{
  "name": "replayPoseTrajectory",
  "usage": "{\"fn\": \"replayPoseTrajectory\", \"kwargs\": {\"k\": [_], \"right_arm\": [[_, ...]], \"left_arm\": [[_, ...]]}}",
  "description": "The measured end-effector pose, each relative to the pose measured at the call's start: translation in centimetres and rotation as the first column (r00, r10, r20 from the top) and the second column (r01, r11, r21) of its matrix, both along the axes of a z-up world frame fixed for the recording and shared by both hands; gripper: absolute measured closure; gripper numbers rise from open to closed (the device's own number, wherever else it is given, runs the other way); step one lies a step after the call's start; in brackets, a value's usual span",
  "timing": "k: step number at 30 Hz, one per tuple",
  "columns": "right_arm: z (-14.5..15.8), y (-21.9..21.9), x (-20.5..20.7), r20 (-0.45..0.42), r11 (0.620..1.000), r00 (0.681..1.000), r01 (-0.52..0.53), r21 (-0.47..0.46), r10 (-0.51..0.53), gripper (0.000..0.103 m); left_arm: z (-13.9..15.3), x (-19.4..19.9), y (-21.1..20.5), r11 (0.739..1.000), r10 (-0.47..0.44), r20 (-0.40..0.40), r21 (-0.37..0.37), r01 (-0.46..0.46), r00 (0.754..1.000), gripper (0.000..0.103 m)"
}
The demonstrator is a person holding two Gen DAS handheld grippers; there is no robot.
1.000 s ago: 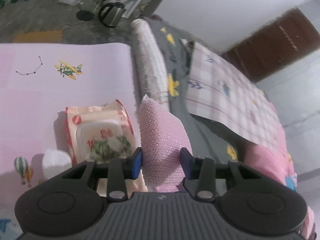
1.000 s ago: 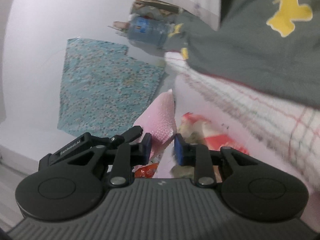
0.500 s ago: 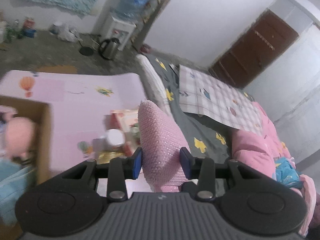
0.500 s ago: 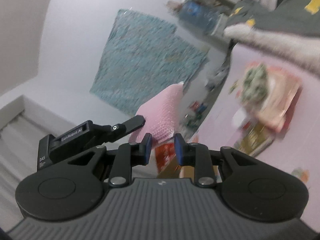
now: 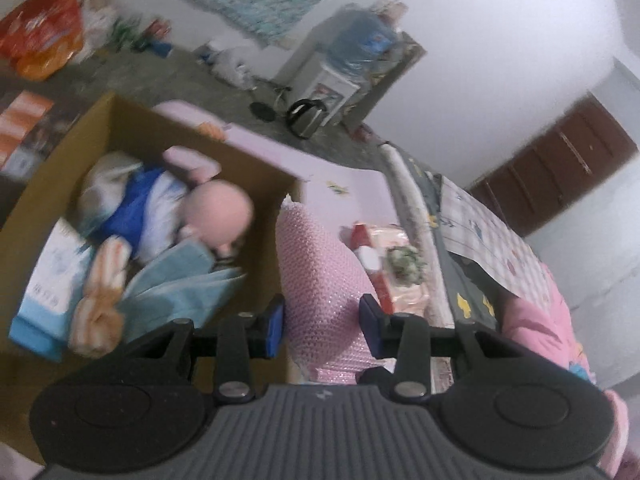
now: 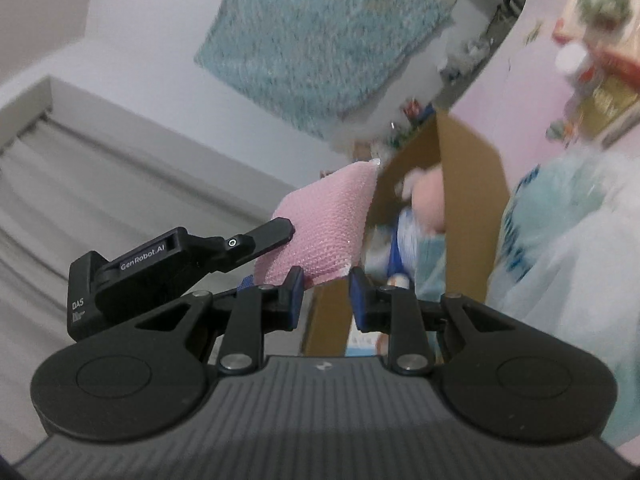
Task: Organize soft objects
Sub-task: 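Carry the pink sponge into the box and open the left gripper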
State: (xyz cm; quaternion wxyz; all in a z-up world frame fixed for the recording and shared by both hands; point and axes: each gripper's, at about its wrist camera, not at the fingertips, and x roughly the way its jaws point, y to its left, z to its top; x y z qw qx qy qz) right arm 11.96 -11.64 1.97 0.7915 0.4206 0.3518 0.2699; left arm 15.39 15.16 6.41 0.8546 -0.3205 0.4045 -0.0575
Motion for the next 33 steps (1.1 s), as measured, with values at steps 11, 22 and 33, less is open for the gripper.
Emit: {"fn": "replayPoseTrajectory", "kwargs": {"k": [11, 22, 33], "right_arm": [[-0.5, 6.9, -1.2, 0.006, 0.935, 1.0, 0.008, -0.354, -0.006, 0.075], [1.9, 2.3, -3.9, 0.14, 0.853, 0.987, 0.14, -0.503, -0.08, 0.066], [-0.6, -1.5, -2.6, 0.121, 0.87, 0.983, 0.177, -0.459, -0.137, 0.061]], "left_arm": [[-8.0, 2.8, 5.1, 0.985, -0.091, -0.101, -0.157, 0.074, 0.991, 0.062], [-16.2, 6.7, 3.8, 0.991, -0.126, -0.311, -0.088, 0.104, 0.942, 0.065], [-14.1, 6.6, 2.3, 0.996, -0.085, -0.277, -0.008, 0.086, 0.957, 0.022]]}}
